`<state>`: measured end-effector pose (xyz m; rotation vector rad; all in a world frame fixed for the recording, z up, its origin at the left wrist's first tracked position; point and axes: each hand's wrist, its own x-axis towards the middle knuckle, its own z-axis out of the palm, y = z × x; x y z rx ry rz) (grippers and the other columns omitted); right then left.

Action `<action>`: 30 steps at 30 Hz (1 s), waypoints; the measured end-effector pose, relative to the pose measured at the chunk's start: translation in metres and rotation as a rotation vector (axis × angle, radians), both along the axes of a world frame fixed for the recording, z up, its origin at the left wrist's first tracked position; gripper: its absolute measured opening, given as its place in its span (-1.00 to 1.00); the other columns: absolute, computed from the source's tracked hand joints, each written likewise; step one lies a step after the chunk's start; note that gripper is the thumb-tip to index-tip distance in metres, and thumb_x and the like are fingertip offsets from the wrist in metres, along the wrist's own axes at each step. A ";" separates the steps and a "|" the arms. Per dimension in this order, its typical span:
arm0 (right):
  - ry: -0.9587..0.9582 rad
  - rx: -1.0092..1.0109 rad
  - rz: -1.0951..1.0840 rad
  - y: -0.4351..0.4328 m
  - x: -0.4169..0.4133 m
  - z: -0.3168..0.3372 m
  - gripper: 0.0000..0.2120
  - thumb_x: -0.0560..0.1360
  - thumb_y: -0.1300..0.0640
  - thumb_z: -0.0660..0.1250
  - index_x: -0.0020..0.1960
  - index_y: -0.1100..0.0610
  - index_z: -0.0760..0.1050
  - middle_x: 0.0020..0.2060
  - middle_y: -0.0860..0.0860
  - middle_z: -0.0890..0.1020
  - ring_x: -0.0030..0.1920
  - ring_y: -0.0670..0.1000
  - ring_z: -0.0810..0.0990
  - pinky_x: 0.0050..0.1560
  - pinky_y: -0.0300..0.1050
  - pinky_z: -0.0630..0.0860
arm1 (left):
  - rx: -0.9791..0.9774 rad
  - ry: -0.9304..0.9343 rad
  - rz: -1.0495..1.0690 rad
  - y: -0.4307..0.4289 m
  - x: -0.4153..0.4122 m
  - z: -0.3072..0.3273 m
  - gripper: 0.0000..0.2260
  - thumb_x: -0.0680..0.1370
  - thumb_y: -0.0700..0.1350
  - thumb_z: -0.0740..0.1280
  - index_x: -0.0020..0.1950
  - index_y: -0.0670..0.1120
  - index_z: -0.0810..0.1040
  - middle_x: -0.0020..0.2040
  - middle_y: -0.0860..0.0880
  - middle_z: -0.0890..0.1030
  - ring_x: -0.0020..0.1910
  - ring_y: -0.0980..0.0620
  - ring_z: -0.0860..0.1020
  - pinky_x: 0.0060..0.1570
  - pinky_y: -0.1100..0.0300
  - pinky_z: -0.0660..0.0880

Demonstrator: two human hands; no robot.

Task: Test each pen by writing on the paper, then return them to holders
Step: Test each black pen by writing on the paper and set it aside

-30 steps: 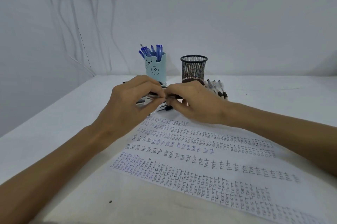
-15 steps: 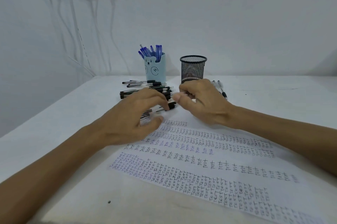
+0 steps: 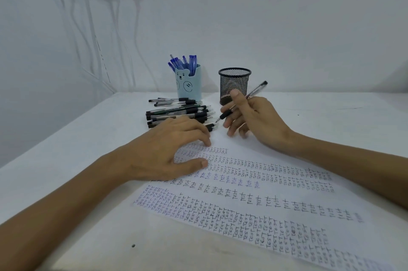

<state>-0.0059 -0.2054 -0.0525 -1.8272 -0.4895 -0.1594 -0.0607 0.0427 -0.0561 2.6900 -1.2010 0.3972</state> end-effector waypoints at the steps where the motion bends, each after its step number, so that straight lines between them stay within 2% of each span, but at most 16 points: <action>1: 0.021 -0.015 0.014 -0.001 0.001 -0.002 -0.59 0.66 -0.08 0.26 -0.04 0.27 0.60 -0.31 0.15 0.70 -0.39 0.11 0.66 -0.50 -0.15 0.43 | 0.004 -0.001 0.001 0.000 0.000 0.000 -0.61 0.65 0.31 0.22 0.34 0.12 0.53 0.35 0.22 0.48 0.39 0.21 0.41 0.36 0.01 0.39; 4: 0.093 -0.041 0.065 -0.005 0.000 -0.004 -0.74 0.64 0.08 0.35 -0.12 0.25 0.50 -0.34 0.16 0.68 -0.46 0.07 0.58 -0.56 -0.21 0.32 | -0.002 0.009 -0.009 -0.001 0.001 0.000 -0.61 0.65 0.30 0.24 0.34 0.10 0.53 0.33 0.20 0.50 0.37 0.18 0.42 0.36 0.05 0.40; 6: 0.155 -0.030 0.146 -0.008 -0.002 -0.002 -0.79 0.64 0.11 0.33 -0.08 0.24 0.49 -0.31 0.17 0.67 -0.47 0.05 0.54 -0.58 -0.23 0.28 | -0.005 0.013 -0.015 -0.001 0.001 0.000 -0.62 0.65 0.28 0.25 0.33 0.09 0.53 0.31 0.19 0.50 0.35 0.17 0.43 0.35 0.07 0.40; 10: 0.168 -0.100 0.231 -0.010 -0.010 -0.001 -0.87 0.61 0.23 0.35 -0.01 0.32 0.52 -0.29 0.17 0.64 -0.45 0.02 0.49 -0.56 -0.25 0.30 | 0.009 0.008 -0.009 -0.002 0.000 0.000 -0.63 0.65 0.30 0.24 0.33 0.12 0.51 0.31 0.21 0.49 0.35 0.16 0.42 0.35 0.07 0.39; 14: 0.105 -0.150 0.235 -0.011 -0.015 -0.002 -0.91 0.54 0.37 0.31 -0.08 0.42 0.50 -0.39 0.18 0.61 -0.50 -0.03 0.43 -0.49 -0.24 0.36 | 0.011 0.015 -0.021 -0.003 -0.002 0.001 -0.65 0.65 0.29 0.24 0.36 0.18 0.52 0.33 0.21 0.48 0.38 0.20 0.39 0.37 0.09 0.36; 19: 0.043 -0.189 0.242 -0.010 -0.019 -0.002 -0.90 0.50 0.39 0.34 -0.19 0.39 0.49 -0.46 0.16 0.60 -0.52 -0.08 0.43 -0.46 -0.30 0.36 | 0.004 0.039 -0.093 -0.007 -0.002 0.002 -0.74 0.68 0.15 0.29 0.35 0.15 0.56 0.35 0.19 0.50 0.38 0.15 0.43 0.38 0.07 0.34; 23: 0.011 -0.209 0.270 -0.011 -0.017 -0.004 -0.90 0.50 0.39 0.36 -0.19 0.40 0.50 -0.45 0.20 0.60 -0.44 0.04 0.48 -0.40 -0.26 0.39 | -0.001 0.083 -0.098 -0.008 -0.003 0.002 -0.73 0.69 0.14 0.25 0.36 0.15 0.56 0.36 0.21 0.49 0.39 0.15 0.44 0.36 0.04 0.37; 27: -0.002 -0.218 0.292 -0.012 -0.016 -0.004 -0.89 0.51 0.40 0.36 -0.18 0.40 0.50 -0.45 0.15 0.59 -0.44 0.00 0.49 -0.39 -0.27 0.40 | -0.009 0.108 -0.099 -0.007 -0.004 0.002 -0.73 0.69 0.12 0.26 0.36 0.15 0.56 0.37 0.21 0.49 0.40 0.16 0.44 0.35 0.01 0.39; 30: -0.019 -0.237 0.301 -0.012 -0.016 -0.004 -0.88 0.51 0.39 0.37 -0.20 0.37 0.51 -0.44 0.20 0.58 -0.42 0.06 0.47 -0.36 -0.23 0.40 | -0.013 0.121 -0.097 -0.007 -0.003 0.002 -0.73 0.69 0.12 0.27 0.37 0.15 0.55 0.38 0.21 0.48 0.40 0.14 0.44 0.35 -0.01 0.40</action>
